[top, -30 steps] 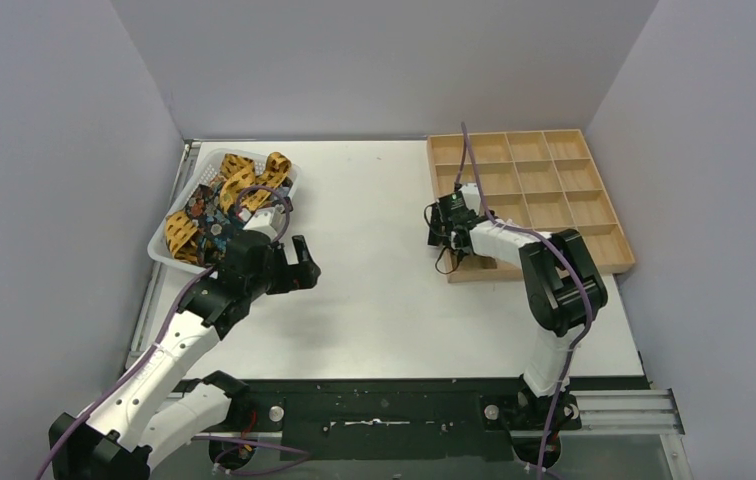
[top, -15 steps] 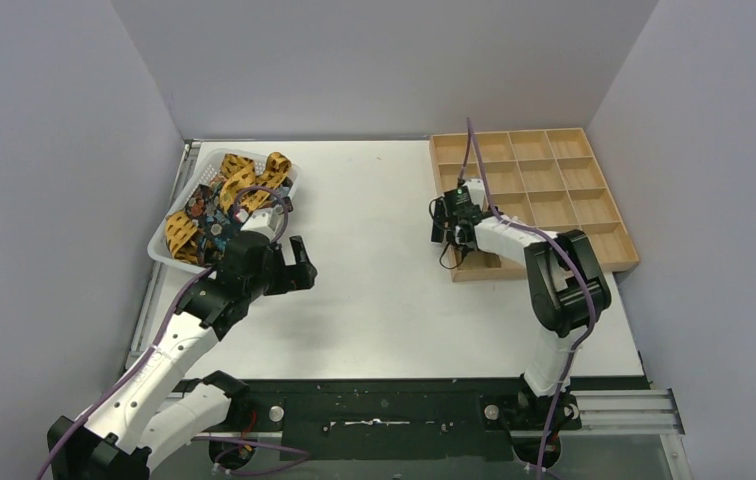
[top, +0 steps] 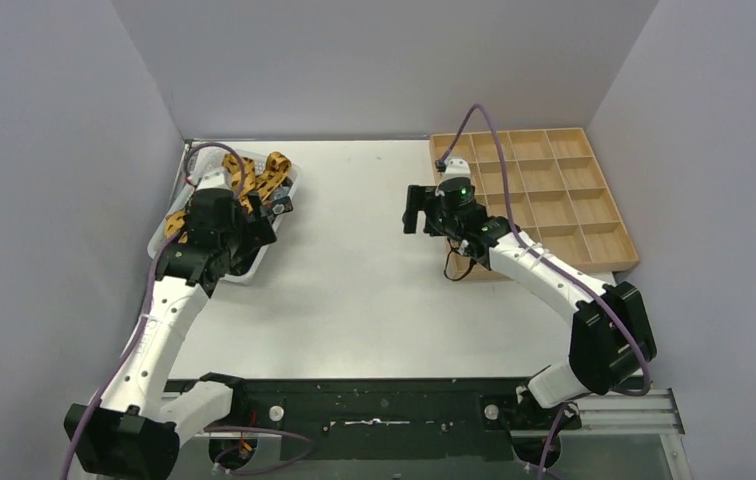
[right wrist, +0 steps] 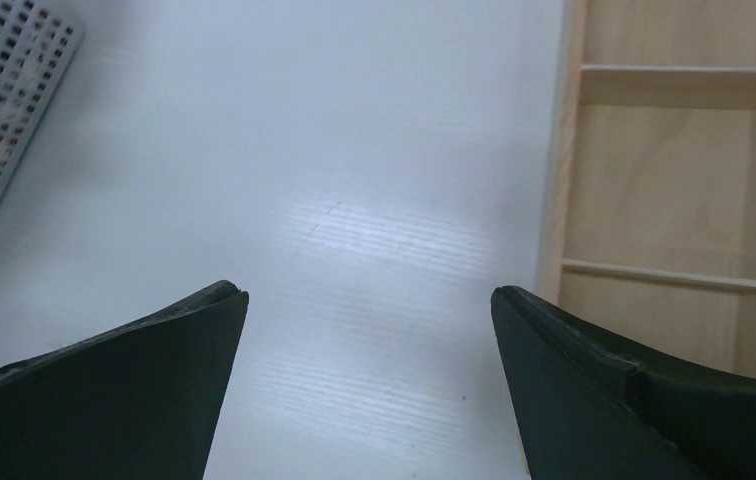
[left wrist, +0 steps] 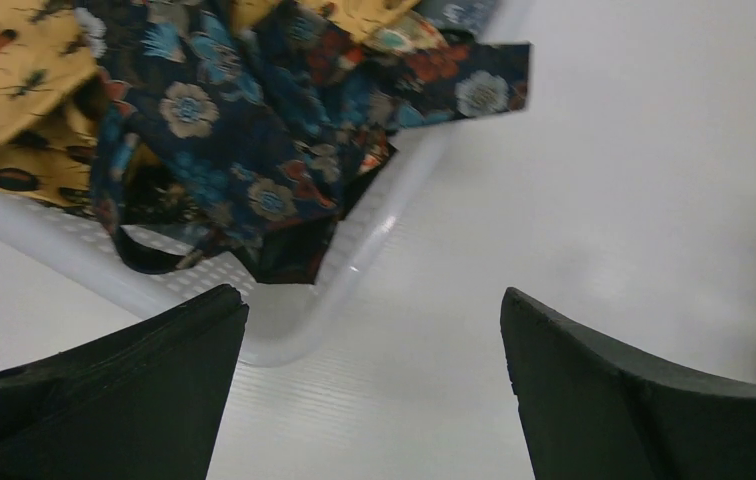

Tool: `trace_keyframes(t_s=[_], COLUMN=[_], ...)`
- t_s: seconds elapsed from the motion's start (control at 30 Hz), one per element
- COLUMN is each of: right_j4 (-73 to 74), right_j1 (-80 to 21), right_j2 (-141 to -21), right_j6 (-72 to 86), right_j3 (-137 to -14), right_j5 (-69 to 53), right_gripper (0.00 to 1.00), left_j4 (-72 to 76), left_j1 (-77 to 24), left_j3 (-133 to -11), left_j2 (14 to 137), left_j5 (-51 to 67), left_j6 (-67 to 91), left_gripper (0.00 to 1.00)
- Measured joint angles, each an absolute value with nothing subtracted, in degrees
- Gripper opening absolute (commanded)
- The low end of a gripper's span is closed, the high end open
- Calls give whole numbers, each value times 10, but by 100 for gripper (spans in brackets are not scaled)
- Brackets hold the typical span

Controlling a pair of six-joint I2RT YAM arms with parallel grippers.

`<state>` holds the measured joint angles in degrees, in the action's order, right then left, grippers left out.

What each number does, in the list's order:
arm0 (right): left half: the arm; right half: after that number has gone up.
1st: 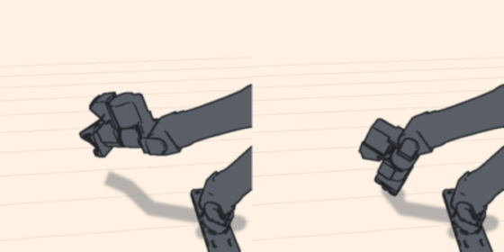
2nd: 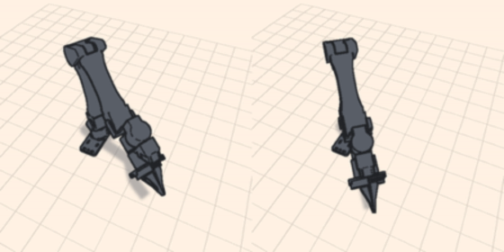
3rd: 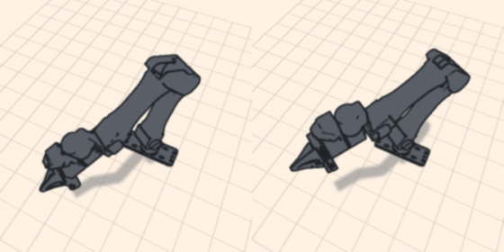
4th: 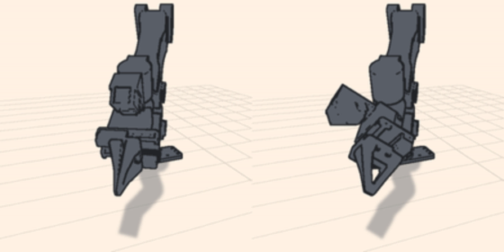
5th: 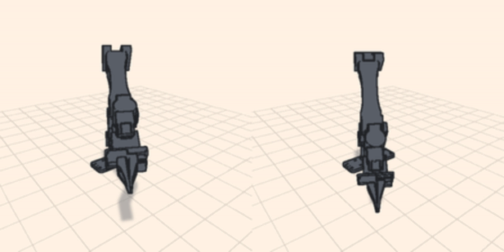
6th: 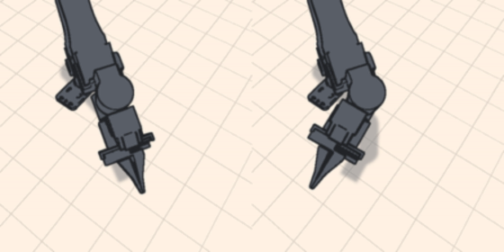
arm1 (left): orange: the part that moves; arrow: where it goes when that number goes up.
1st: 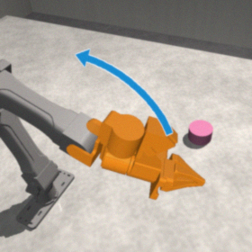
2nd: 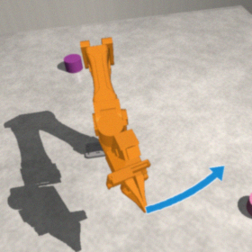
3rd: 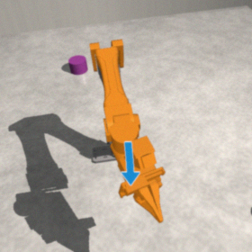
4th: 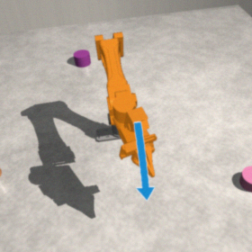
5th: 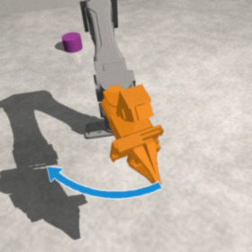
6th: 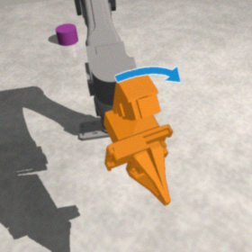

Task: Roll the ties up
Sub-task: Pick up the tie from the bin.

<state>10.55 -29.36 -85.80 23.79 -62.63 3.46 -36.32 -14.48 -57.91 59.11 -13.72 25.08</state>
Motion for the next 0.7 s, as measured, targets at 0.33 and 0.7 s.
trace_keyframes(t_s=[0.33,0.7], right_j4=[133,139], right_j1=[-368,-368], right_j2=[-848,-823], right_j6=[264,277], right_j3=[-582,-581], right_j5=[-22,-33], right_gripper=[98,98], left_j4=[-332,-244], left_j1=[81,87], left_j3=[-583,-566], left_j2=[663,744], left_j5=[-86,-37], left_j6=[252,252], left_gripper=[84,81])
